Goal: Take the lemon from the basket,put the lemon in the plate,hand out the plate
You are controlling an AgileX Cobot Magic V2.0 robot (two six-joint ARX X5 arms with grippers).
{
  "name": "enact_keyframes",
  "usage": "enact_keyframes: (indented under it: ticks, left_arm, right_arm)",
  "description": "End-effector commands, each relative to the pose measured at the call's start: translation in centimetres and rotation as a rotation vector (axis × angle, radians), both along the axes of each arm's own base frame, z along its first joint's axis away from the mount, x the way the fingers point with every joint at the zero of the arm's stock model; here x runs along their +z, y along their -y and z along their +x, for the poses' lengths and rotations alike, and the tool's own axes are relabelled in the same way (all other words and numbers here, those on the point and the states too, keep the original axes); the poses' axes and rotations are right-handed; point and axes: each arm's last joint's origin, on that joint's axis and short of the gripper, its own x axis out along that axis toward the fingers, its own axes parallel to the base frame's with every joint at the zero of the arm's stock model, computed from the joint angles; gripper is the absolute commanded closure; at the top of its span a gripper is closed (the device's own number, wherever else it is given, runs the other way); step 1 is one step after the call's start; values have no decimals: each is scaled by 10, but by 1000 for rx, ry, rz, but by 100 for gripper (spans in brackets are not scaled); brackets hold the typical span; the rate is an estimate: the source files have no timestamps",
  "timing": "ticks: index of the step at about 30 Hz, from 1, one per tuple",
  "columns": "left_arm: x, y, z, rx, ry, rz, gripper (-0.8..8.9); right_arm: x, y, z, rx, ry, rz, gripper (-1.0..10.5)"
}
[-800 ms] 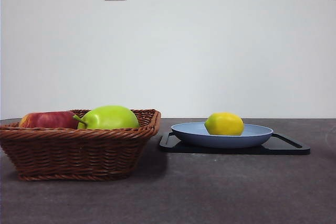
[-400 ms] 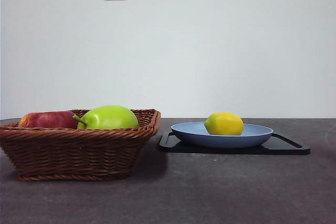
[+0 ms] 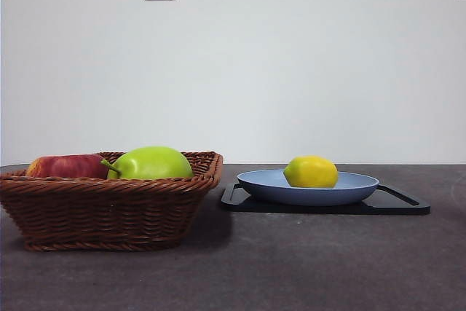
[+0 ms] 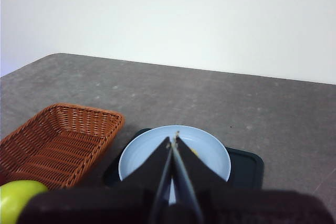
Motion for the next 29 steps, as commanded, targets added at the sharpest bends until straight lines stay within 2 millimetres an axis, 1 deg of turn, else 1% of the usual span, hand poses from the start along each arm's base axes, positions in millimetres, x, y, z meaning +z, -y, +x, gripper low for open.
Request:
enact_keyframes:
  ticks: [1,8,9,12,14,17,20,25,29]
  left_arm:
    - [-3,0,0,7,2,-6,805]
    - [-3,0,0,7,2,-6,805]
    - [-3,0,0,7,2,-6,805]
    - [-3,0,0,7,2,-6,805]
    - [-3,0,0,7,2,-6,805]
    - [-3,0,0,7,2,-6,805]
    - [-3,0,0,7,2,-6,805]
    - [-3,0,0,7,2,-6,805]
    - [-3,0,0,7,2,-6,805]
  right_arm:
    - [5,0,-1,2,11,22,943]
    - [5,0,-1,4,18,10,943]
    - [5,0,-2,5,29,-15,943]
    - [5,11,-9,-26,64,-73,943]
    - [2,20,-14,-68,74,-78,943]
    - [-9,33,-17,-113,87,-61,943]
    - [-24,43,-19,-150,88,-57,943]
    - [-58,54,-18,-258,57,-66,943]
    - [-86,57,-15,-272,20,-66,943]
